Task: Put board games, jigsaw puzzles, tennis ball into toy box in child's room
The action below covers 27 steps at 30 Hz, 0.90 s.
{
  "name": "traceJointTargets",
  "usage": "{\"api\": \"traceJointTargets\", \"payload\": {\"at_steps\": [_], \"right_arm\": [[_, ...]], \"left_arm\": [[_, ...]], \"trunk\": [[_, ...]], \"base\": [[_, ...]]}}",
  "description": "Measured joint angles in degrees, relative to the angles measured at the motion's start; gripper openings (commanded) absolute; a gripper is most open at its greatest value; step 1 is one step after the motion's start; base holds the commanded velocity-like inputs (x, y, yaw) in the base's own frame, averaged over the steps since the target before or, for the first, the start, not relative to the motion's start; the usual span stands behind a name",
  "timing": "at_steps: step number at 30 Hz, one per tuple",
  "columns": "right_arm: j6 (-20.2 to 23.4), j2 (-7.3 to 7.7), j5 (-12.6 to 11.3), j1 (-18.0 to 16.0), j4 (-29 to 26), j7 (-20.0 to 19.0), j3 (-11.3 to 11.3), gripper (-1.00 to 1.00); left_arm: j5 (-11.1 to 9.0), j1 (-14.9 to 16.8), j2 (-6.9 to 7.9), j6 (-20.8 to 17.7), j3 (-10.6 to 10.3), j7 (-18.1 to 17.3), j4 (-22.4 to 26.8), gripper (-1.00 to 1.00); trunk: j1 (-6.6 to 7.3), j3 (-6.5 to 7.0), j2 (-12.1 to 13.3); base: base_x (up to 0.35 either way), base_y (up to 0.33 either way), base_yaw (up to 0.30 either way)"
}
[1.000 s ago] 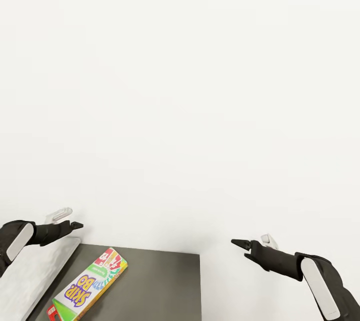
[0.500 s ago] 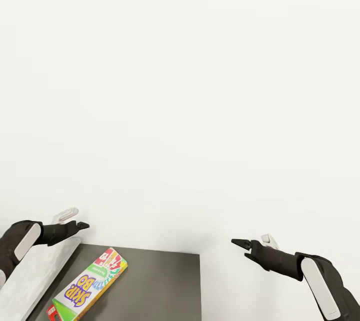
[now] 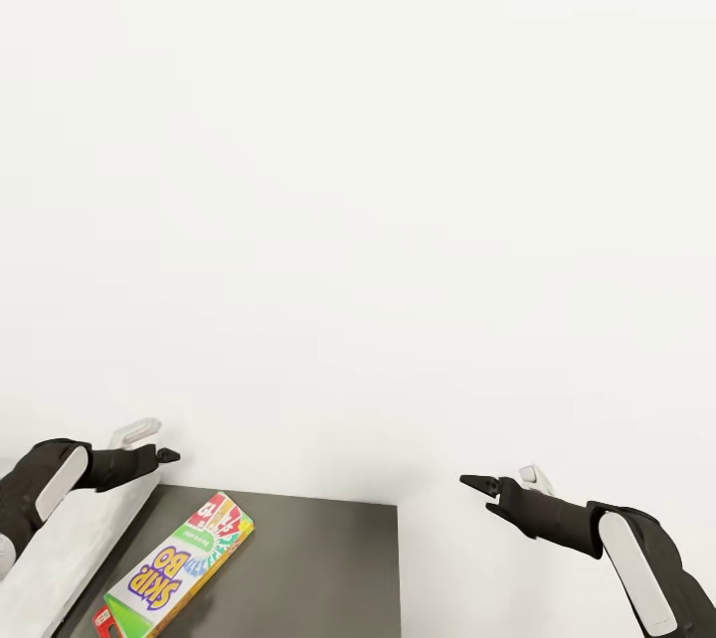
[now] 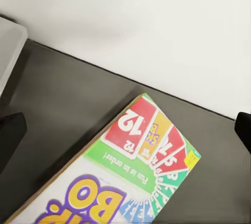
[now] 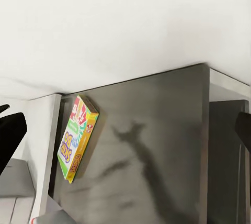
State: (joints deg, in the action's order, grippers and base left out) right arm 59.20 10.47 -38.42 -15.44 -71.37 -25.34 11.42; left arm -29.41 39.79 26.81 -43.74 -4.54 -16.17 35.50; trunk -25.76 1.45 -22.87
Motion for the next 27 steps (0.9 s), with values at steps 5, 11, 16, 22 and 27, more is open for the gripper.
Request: {"api": "traceJointTargets", "payload": {"at_steps": [5, 11, 16, 22, 27], "right_arm": [[0.0, 0.0, 0.0, 0.0, 0.0, 0.0, 0.0, 1.0], [0.0, 0.0, 0.0, 0.0, 0.05, 0.0, 0.0, 1.0], [0.0, 0.0, 0.0, 0.0, 0.08, 0.0, 0.0, 1.0], [0.0, 0.0, 0.0, 0.0, 0.15, 0.02, -0.02, 1.0], [0.0, 0.0, 0.04, -0.01, 0.29, 0.08, -0.11, 1.0]], "left_arm": [[0.33, 0.0, -0.04, 0.01, -0.92, 0.0, 0.0, 1.0], [0.41, 0.0, -0.06, 0.05, -2.42, 0.06, 0.0, 1.0], [0.42, 0.0, -0.07, 0.05, -3.94, 0.09, 0.0, 1.0], [0.42, 0.0, -0.14, 0.13, -4.34, 0.09, 0.0, 1.0], [0.42, 0.0, -0.15, 0.14, -4.38, 0.09, 0.0, 1.0]], "trunk": [[0.0, 0.0, 0.0], [0.0, 0.0, 0.0], [0.0, 0.0, 0.0], [0.0, 0.0, 0.0], [0.0, 0.0, 0.0]], "base": [[0.0, 0.0, 0.0], [0.0, 0.0, 0.0], [0.0, 0.0, 0.0], [0.0, 0.0, 0.0], [0.0, 0.0, 0.0]]}}
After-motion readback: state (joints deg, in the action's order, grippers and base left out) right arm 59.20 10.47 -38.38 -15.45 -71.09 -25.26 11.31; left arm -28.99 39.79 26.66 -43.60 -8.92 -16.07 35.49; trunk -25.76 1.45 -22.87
